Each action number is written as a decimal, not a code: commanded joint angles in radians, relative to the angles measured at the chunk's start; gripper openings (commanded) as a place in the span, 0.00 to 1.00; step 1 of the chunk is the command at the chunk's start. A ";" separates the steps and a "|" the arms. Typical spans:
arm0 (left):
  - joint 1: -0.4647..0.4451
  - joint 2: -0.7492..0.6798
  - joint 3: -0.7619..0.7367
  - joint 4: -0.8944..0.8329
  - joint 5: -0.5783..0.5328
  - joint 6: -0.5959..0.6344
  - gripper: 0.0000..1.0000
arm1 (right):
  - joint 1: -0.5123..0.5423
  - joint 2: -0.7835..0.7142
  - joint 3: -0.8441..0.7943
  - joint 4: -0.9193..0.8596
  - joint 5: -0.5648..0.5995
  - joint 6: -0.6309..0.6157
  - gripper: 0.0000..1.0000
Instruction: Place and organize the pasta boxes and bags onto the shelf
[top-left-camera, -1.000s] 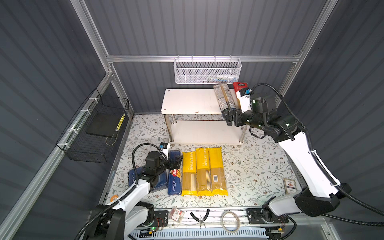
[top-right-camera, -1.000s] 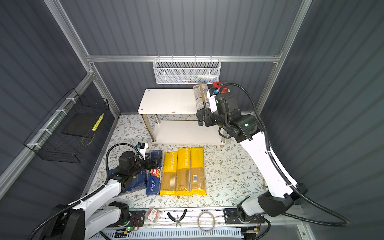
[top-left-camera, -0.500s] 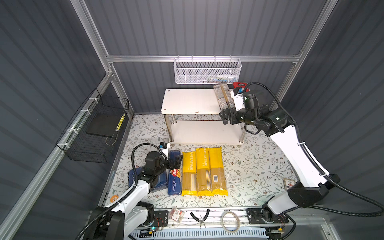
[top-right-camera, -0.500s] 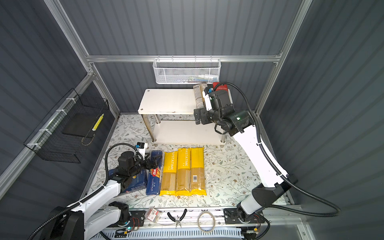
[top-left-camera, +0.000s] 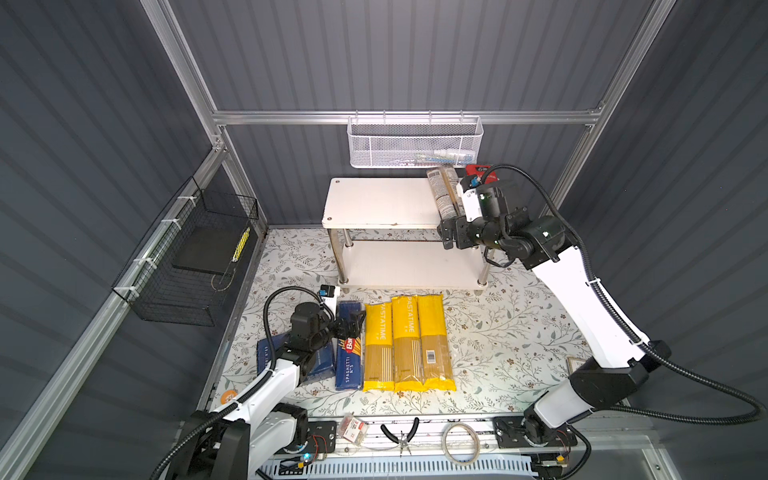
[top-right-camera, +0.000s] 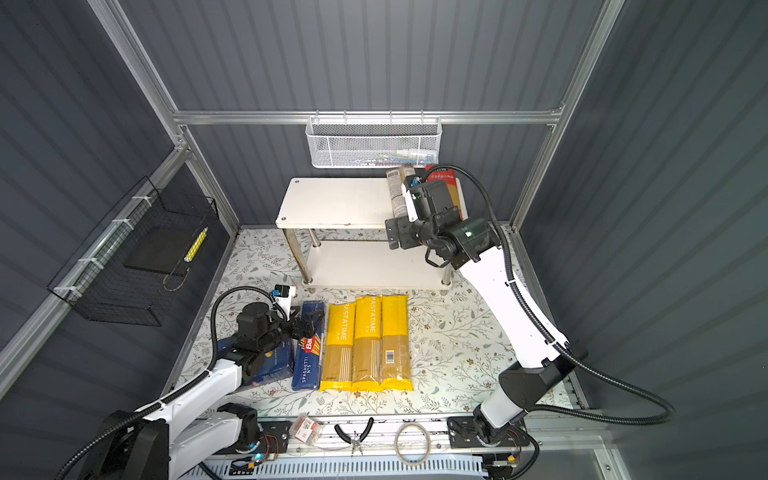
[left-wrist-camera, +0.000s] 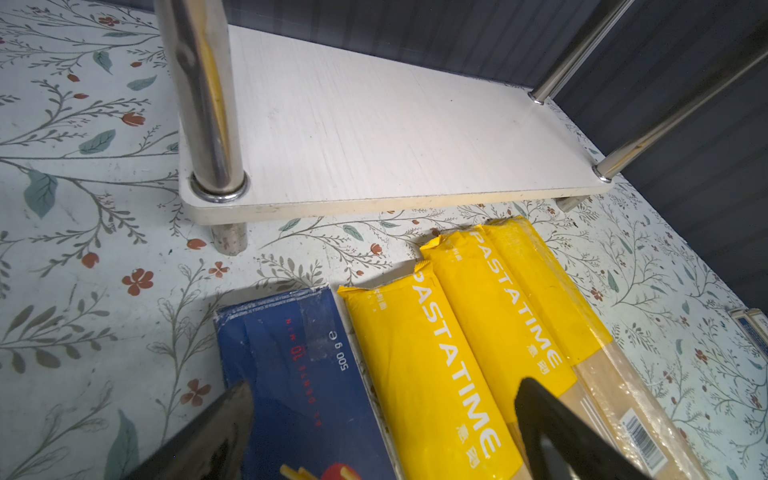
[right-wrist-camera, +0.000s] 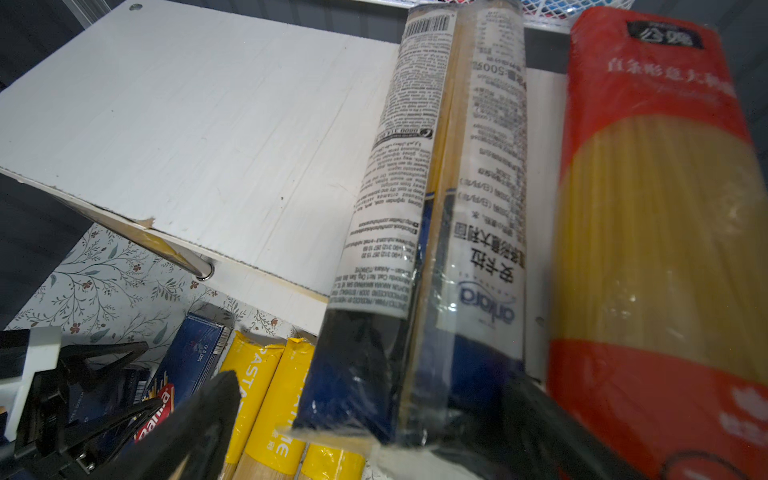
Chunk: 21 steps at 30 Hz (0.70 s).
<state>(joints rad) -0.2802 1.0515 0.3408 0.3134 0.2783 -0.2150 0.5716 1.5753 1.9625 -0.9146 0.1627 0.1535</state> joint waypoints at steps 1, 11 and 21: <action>-0.001 0.008 0.006 0.003 0.017 -0.004 0.99 | 0.007 -0.029 -0.035 -0.028 -0.036 0.015 0.99; -0.001 -0.040 -0.002 -0.018 0.019 -0.009 0.99 | 0.009 -0.028 -0.034 0.001 -0.155 0.037 0.99; 0.000 -0.013 -0.004 0.004 0.022 -0.005 0.99 | 0.011 -0.041 -0.031 0.003 -0.162 0.043 0.99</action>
<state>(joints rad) -0.2802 1.0351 0.3408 0.3069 0.2817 -0.2150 0.5751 1.5490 1.9308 -0.8902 0.0391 0.1822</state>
